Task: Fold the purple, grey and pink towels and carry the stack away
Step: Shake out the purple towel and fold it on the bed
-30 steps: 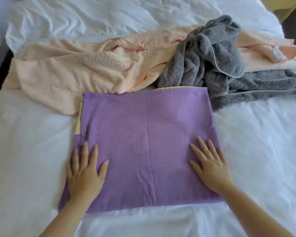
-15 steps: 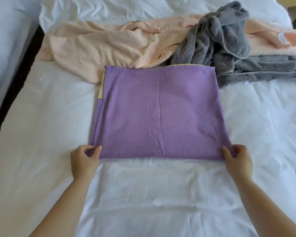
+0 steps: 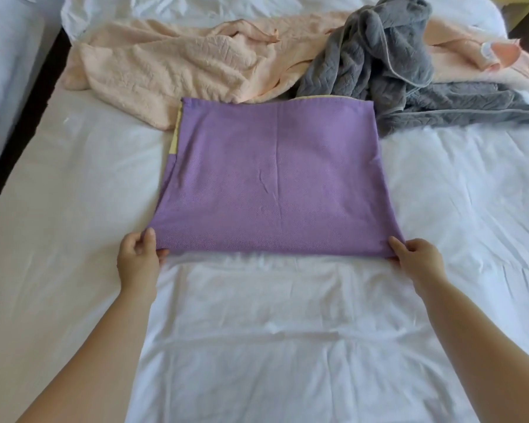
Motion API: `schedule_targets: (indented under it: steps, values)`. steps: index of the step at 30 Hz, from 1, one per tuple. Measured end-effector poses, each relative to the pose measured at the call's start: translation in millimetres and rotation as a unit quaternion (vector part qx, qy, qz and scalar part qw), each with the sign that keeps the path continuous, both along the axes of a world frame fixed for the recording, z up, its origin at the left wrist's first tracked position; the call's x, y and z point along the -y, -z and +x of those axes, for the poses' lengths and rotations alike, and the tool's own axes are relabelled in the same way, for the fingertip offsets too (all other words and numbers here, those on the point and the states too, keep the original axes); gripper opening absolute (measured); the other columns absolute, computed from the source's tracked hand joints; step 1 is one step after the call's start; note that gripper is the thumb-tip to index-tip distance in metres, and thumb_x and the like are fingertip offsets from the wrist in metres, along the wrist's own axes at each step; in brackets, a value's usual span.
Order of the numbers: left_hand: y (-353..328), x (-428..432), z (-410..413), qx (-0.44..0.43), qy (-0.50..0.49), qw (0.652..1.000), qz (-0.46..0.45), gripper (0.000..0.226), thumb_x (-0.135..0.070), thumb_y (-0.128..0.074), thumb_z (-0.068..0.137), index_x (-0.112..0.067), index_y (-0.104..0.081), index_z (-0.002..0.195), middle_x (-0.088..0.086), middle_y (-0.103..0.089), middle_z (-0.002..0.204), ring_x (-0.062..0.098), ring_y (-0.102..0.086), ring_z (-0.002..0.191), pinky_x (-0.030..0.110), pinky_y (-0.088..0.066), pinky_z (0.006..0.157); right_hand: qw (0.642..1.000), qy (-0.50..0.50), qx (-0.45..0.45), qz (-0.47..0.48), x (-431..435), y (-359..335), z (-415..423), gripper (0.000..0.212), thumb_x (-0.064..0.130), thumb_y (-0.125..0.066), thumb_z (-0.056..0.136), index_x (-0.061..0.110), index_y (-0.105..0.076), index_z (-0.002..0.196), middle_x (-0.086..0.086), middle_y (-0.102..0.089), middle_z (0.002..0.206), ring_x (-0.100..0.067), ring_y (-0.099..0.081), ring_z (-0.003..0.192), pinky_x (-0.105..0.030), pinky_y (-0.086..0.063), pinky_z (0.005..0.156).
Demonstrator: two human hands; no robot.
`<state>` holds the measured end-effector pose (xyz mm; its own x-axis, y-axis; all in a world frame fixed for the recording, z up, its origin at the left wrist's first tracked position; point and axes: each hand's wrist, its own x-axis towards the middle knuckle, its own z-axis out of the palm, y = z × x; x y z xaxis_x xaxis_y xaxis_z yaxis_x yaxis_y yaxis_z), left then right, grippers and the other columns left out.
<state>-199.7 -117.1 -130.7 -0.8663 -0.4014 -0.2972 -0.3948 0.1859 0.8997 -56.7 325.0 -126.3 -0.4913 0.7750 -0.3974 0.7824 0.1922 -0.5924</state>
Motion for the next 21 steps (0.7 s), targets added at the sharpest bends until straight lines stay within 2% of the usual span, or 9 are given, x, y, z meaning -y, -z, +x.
schedule_targets:
  steps: [2,3,5,8,11,15,21]
  values:
    - [-2.9,1.1,-3.4,-0.007,-0.008,1.0,-0.005,0.016,-0.03,-0.054,0.095,-0.022,-0.049,0.082,-0.001,-0.055,0.079,0.001,-0.06,0.046,0.015,-0.049,0.045,0.998,0.03,-0.045,-0.028,-2.2,-6.4,2.4,0.036,0.03,-0.064,0.088,0.005,-0.055,0.064,0.003,-0.057,0.04,-0.011,-0.063,0.046,-0.019,-0.043,0.044]
    - [-4.5,2.9,-4.7,-0.013,-0.002,1.0,-0.015,0.016,-0.029,-0.054,0.095,-0.019,-0.05,0.084,-0.001,-0.055,0.078,0.0,-0.06,0.044,0.014,-0.049,0.045,0.996,0.046,-0.068,-0.04,-2.3,-10.5,3.9,0.033,0.027,-0.065,0.087,0.006,-0.054,0.064,0.005,-0.055,0.037,-0.003,-0.061,0.041,-0.012,-0.041,0.039]
    - [-8.7,8.0,-3.7,-0.014,0.014,0.999,-0.037,0.018,-0.029,-0.054,0.094,-0.011,-0.051,0.09,0.0,-0.057,0.078,0.002,-0.059,0.044,0.01,-0.048,0.045,0.993,0.062,-0.092,-0.048,0.9,-19.0,11.6,0.029,0.024,-0.066,0.087,0.008,-0.052,0.068,0.005,-0.055,0.037,0.002,-0.057,0.036,-0.008,-0.038,0.036]
    - [-15.8,17.8,9.4,0.0,0.033,0.996,-0.08,0.022,-0.028,-0.054,0.094,-0.007,-0.051,0.091,0.009,-0.059,0.084,0.016,-0.06,0.056,0.007,-0.042,0.041,0.994,0.054,-0.082,-0.037,11.2,-27.7,34.1,0.027,0.023,-0.067,0.086,0.006,-0.051,0.072,-0.001,-0.058,0.046,0.003,-0.056,0.035,-0.015,-0.043,0.042]
    - [-19.5,30.5,35.6,0.008,0.05,0.993,-0.105,0.018,-0.024,-0.055,0.094,-0.007,-0.048,0.09,0.013,-0.058,0.088,0.029,-0.06,0.069,0.005,-0.04,0.038,0.997,0.04,-0.06,-0.026,21.4,-30.4,61.6,0.028,0.026,-0.067,0.086,0.002,-0.054,0.075,-0.006,-0.063,0.055,-0.007,-0.058,0.042,-0.025,-0.04,0.05]
    - [-20.0,54.2,81.9,0.018,0.081,0.987,-0.137,0.016,-0.024,-0.055,0.093,-0.01,-0.048,0.087,0.012,-0.061,0.084,0.031,-0.064,0.068,0.011,-0.042,0.042,0.999,0.018,-0.042,-0.019,36.0,-28.2,107.8,0.034,0.028,-0.068,0.084,-0.002,-0.057,0.072,-0.008,-0.065,0.055,-0.019,-0.057,0.053,-0.031,-0.041,0.053]
    - [-14.2,92.5,183.1,0.029,0.089,0.988,-0.123,0.016,-0.025,-0.054,0.094,-0.01,-0.05,0.089,0.01,-0.06,0.084,0.03,-0.063,0.069,0.024,-0.045,0.054,0.999,0.002,-0.034,-0.005,66.0,-30.3,198.5,0.035,0.027,-0.071,0.082,-0.006,-0.06,0.075,-0.003,-0.063,0.049,-0.018,-0.055,0.05,-0.03,-0.04,0.05]
